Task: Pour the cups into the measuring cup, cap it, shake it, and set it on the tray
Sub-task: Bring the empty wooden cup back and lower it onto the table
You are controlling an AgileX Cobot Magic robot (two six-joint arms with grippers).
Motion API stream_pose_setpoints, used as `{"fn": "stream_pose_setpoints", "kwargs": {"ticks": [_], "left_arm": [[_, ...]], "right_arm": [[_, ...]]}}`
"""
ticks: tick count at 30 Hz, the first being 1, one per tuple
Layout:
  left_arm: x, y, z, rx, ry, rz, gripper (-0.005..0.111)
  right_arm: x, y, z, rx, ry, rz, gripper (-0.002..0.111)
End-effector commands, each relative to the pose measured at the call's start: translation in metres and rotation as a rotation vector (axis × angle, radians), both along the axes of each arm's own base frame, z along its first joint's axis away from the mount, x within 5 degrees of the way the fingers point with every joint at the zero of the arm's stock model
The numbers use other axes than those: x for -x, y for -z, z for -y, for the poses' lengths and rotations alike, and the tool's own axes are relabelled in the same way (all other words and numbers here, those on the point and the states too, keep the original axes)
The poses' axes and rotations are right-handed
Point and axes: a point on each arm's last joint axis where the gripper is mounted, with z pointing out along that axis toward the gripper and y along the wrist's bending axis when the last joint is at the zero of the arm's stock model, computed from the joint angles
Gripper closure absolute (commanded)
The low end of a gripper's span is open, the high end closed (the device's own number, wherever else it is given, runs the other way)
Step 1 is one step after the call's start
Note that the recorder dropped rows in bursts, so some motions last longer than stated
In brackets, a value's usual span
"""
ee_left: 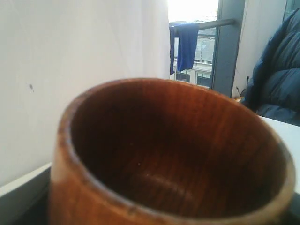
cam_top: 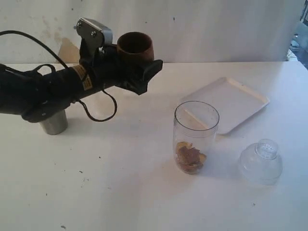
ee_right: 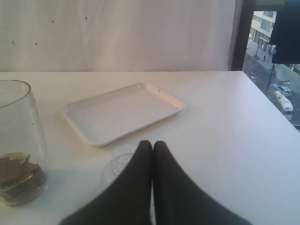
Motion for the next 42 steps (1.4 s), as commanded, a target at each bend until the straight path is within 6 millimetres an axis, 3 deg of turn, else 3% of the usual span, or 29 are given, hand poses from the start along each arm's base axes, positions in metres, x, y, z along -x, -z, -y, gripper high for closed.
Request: {"fn": "stream_pose_setpoints", "kwargs": {"ticks": [1,9,15,18,25,31,35,42], "left_arm": [[0.009,0.006,-0.007,0.012,0.005,-0.002,0.107],[0.005,0.048,-0.012,0.046,-0.075,-0.083,0.107],[0.002,0.074,-0.007,0.097,-0.038,-0.028,0.107],[-0.006,0.099,-0.004,0.068,-0.055,-0.059,0.107],[-0.033,0.137,0.009,0.059,-0.058,-0.077,0.107],[-0.044,0.16,0.016,0.043,-0.039,-0.118,0.107],[-0.043,0.164,0.021,0.016,0.021,-0.136,0.095],[-0.042,0.169,0.022,-0.034,0.035,-0.167,0.061]], "right_arm": [[0.0,0.001,0.0,-0.003,-0.001,0.003,0.108],[0.0,0.001,0.0,-0.003,-0.001,0.003,0.108],[0.0,0.001,0.0,-0.003,-0.001,0.003,0.108],[0.0,0.001,0.0,-0.003,-0.001,0.003,0.108],[0.0,0.001,0.0,-0.003,-0.001,0.003,0.108],[0.0,0.001,0.0,-0.003,-0.001,0.003,0.108],[0.0,0.001,0.0,-0.003,-0.001,0.003,0.108],[0.0,0.001,0.0,-0.003,-0.001,0.003,0.108]]}}
